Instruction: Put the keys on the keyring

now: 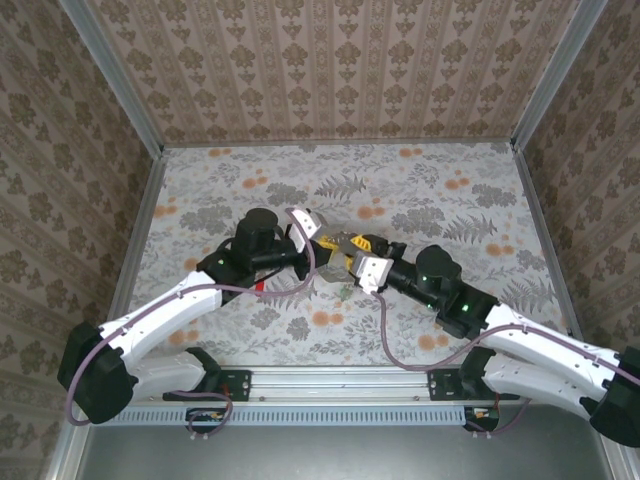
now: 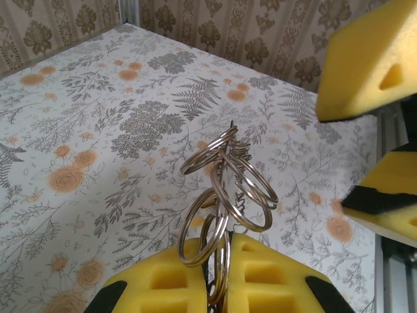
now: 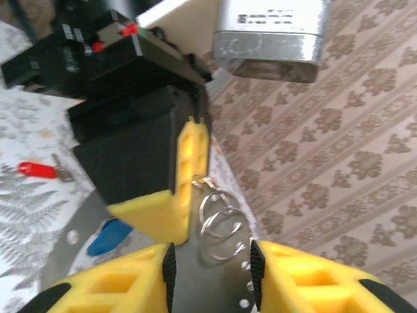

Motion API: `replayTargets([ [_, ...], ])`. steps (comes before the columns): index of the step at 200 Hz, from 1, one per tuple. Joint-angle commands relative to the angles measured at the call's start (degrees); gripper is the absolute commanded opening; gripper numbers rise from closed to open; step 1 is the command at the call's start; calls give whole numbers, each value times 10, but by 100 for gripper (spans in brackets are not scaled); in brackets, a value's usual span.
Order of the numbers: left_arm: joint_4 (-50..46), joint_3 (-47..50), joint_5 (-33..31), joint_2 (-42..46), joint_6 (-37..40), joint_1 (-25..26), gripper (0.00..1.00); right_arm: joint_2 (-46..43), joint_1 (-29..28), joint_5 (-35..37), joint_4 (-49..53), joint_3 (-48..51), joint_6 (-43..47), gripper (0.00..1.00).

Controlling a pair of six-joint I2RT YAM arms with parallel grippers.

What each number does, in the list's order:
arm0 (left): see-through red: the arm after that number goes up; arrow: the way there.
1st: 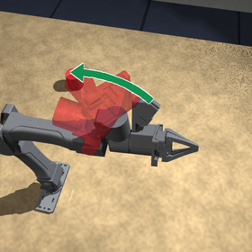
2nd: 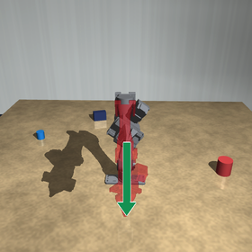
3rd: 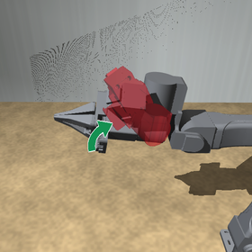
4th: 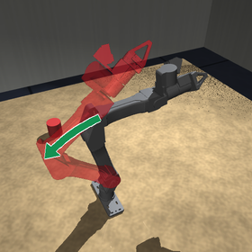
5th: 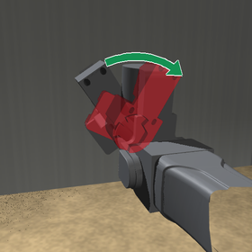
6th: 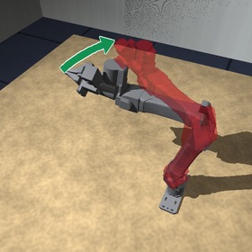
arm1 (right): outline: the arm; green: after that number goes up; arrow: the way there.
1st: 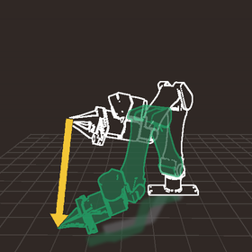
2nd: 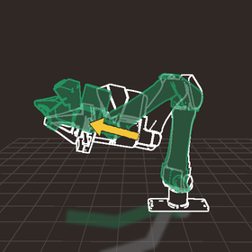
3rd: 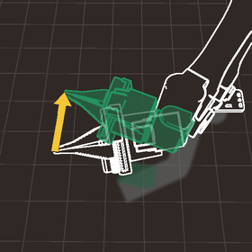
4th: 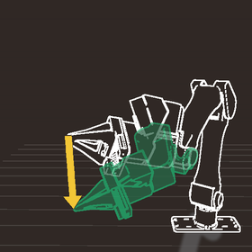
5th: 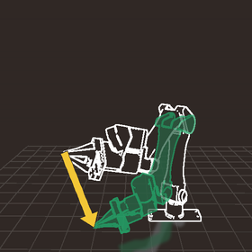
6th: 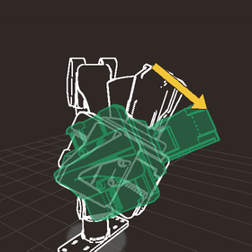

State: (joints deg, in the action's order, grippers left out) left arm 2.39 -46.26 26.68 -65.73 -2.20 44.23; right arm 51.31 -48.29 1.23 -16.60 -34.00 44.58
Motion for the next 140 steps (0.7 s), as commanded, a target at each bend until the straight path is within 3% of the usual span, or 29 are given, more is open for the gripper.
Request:
replayTargets([
  [1,39,-2,-1,20,-50,4,0,20,-3,45,-62,-7,21,35],
  [54,42,-4,8,23,-59,3,0,38,-3,46,-50,-13,31,33],
  [140,52,-1,27,13,-69,5,0,55,-2,81,-92,-18,27,22],
])
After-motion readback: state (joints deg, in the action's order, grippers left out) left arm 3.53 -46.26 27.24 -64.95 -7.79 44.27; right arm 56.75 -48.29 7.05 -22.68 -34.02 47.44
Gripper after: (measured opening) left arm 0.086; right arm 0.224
